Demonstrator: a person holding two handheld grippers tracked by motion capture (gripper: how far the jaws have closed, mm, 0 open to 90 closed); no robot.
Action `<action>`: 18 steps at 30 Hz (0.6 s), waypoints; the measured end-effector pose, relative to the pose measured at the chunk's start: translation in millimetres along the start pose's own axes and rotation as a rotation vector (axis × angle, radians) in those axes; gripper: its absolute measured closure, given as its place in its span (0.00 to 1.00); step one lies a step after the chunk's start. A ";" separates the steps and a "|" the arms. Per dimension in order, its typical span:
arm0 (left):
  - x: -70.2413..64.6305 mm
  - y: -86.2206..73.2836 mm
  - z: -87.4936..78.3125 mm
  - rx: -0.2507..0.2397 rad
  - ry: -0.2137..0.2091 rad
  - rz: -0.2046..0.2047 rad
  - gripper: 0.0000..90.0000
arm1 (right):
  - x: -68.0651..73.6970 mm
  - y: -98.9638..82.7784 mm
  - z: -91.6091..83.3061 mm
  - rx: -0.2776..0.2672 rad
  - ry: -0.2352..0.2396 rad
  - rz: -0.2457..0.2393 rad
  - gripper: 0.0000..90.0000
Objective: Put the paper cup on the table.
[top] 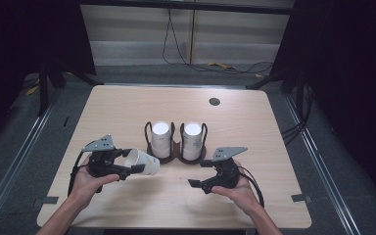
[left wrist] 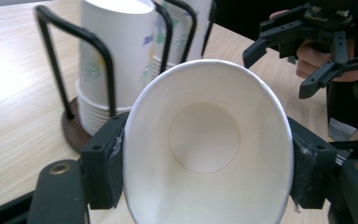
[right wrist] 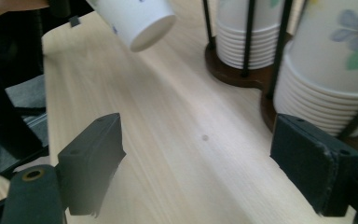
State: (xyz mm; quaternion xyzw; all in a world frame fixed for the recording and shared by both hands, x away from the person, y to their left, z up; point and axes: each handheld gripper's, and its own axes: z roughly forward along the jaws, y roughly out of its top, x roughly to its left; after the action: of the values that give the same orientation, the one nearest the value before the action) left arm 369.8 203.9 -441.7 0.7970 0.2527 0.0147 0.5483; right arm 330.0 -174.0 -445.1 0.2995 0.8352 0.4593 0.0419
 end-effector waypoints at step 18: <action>26.6 2.8 -18.6 -0.005 0.184 -0.063 0.30 | -19.1 -12.7 -14.8 -0.064 -0.101 0.090 0.19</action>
State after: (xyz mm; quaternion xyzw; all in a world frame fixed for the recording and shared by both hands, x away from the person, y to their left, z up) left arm 388.5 230.4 -438.5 0.7827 0.3267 0.0712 0.5250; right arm 334.6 -200.4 -450.6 0.3578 0.8027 0.4716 0.0729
